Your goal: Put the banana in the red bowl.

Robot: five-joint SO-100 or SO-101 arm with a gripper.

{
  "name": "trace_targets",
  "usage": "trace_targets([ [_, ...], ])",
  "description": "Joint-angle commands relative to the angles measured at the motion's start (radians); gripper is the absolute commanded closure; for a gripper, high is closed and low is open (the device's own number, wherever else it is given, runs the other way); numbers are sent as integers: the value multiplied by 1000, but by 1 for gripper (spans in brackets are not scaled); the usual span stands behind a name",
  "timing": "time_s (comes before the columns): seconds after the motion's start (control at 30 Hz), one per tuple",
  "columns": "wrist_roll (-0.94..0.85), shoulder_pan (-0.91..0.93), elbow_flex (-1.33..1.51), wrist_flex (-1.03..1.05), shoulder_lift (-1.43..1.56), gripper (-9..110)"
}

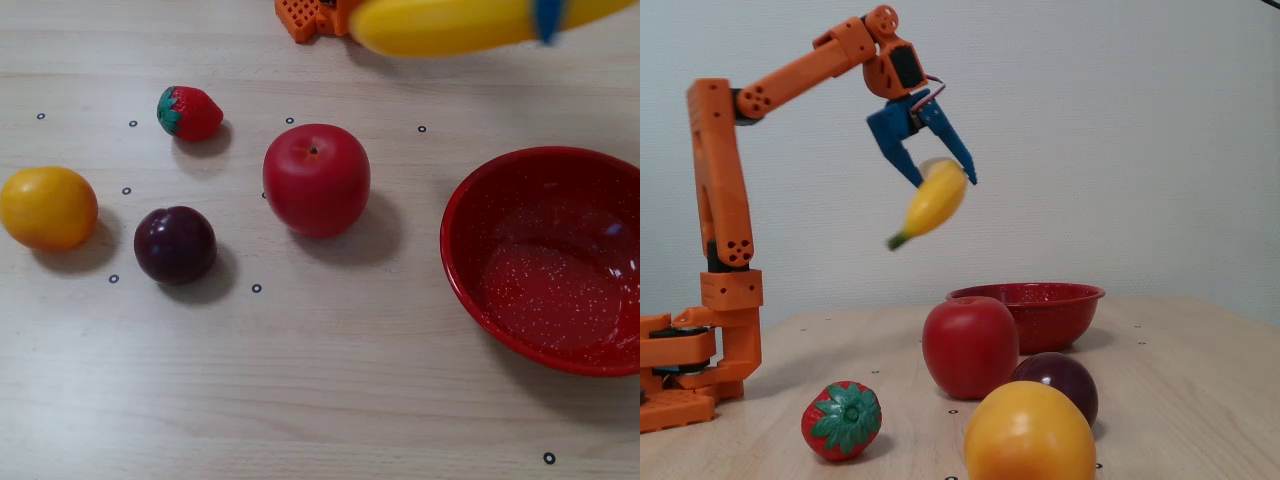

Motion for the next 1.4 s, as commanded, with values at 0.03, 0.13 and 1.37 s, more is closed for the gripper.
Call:
trace_targets([
  [0.03,57,29,-127,-152,-69,101],
  [0.13,86,49,-137,-262,-178,101],
  [1.37,166,-80,-210,-331,-43,101],
])
